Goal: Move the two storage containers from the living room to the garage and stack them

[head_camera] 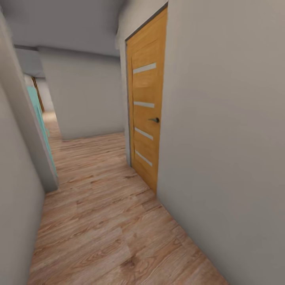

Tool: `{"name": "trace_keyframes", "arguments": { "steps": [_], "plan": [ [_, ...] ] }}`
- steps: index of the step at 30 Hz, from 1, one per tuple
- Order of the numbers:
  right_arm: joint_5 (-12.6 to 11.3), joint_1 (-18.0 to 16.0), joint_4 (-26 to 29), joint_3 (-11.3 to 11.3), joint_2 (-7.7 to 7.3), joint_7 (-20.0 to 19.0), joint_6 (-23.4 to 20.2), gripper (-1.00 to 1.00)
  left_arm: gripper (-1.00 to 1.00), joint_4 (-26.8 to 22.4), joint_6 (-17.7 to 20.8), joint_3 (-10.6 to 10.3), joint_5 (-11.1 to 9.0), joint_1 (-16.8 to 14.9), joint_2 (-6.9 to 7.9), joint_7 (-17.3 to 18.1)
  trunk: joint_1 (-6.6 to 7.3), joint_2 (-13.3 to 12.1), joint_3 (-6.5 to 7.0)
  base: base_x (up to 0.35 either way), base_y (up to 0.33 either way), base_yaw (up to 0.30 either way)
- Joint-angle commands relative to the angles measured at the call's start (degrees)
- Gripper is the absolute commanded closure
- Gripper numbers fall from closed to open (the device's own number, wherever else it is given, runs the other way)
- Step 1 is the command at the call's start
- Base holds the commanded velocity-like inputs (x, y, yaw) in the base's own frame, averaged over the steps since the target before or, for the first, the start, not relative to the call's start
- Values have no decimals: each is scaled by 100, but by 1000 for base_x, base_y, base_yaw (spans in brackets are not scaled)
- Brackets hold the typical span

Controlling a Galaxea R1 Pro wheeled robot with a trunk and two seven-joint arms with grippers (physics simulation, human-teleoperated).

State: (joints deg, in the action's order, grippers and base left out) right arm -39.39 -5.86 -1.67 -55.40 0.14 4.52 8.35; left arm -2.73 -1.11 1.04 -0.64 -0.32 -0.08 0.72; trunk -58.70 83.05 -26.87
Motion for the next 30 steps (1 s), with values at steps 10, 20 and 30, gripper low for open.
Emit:
{"name": "trace_keyframes", "arguments": {
  "steps": [10,20,30],
  "plan": [
    [-33,-2,-9,-41,-7,5,18,-100,-100,5,-12,10,-7,-3,0,8,-3,2,-6,321,0,248],
    [-63,-2,-9,-28,-20,7,19,-100,-100,2,-12,10,-7,-3,0,8,-3,2,-6,322,0,190],
    [-37,-2,-9,-34,-22,5,24,-100,-100,2,-12,10,-7,-3,0,8,-3,2,-6,322,0,8]
  ]
}}
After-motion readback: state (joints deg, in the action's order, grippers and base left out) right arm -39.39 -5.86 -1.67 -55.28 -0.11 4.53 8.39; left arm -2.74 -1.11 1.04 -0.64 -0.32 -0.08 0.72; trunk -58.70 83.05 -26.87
